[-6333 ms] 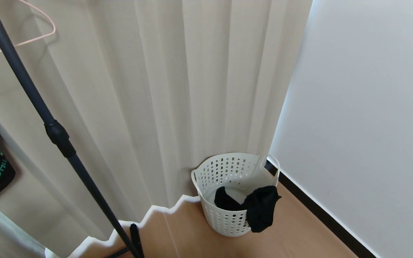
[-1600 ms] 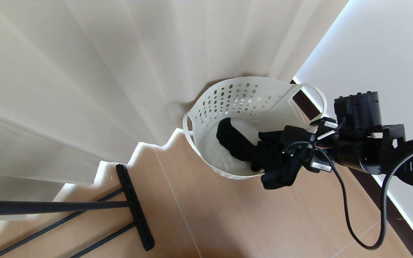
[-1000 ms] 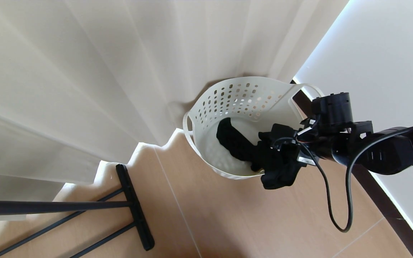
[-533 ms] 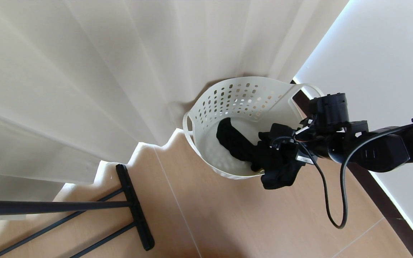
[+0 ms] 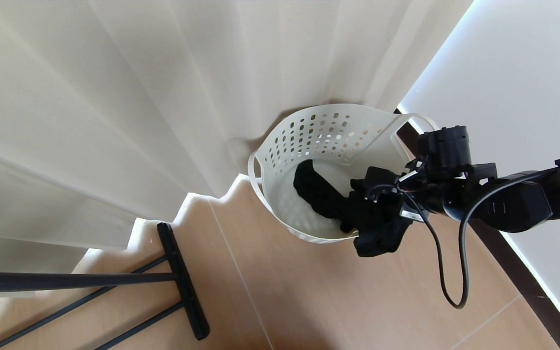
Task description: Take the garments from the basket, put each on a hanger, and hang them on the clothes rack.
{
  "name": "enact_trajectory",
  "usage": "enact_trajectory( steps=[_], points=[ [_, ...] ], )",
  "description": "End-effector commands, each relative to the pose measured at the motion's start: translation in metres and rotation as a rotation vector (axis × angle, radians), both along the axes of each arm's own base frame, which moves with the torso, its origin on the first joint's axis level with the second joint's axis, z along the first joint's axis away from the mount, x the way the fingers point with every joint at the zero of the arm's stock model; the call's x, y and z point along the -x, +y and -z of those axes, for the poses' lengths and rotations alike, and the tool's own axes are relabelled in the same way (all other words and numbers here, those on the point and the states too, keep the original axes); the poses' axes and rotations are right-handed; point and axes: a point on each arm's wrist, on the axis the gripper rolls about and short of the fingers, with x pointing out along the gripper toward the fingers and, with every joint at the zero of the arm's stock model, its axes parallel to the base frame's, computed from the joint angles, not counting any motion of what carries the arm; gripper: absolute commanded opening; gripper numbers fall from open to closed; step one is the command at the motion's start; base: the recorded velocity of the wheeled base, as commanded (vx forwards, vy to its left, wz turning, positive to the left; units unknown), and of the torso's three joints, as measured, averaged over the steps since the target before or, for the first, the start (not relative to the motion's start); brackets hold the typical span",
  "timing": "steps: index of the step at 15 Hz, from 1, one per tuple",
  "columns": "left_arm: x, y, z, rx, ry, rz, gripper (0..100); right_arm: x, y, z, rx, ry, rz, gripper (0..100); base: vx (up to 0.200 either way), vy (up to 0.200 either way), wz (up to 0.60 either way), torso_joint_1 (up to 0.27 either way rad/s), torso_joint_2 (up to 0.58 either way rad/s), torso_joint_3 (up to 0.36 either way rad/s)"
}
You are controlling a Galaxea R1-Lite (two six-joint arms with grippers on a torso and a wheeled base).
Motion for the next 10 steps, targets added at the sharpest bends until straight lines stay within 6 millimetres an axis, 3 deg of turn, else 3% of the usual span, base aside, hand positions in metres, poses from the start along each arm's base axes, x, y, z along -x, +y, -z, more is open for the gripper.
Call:
enact_trajectory(
  steps=[1,5,10],
  points=[
    [0.000,0.000,0.000,0.000,-0.001,-0.001,100,-0.002,0.001,0.001,0.000,-0.001,0.000,100,0.000,0.000,0.00,0.000,0.00,0.000],
    [0.000,0.000,0.000,0.000,-0.001,-0.001,100,-0.005,0.004,-0.004,0.000,-0.020,0.002,100,0.000,0.000,0.00,0.000,0.00,0.000],
    [0.000,0.000,0.000,0.000,-0.001,-0.001,100,-0.010,0.005,0.008,0.010,0.010,0.004,100,0.000,0.000,0.00,0.000,0.00,0.000]
  ],
)
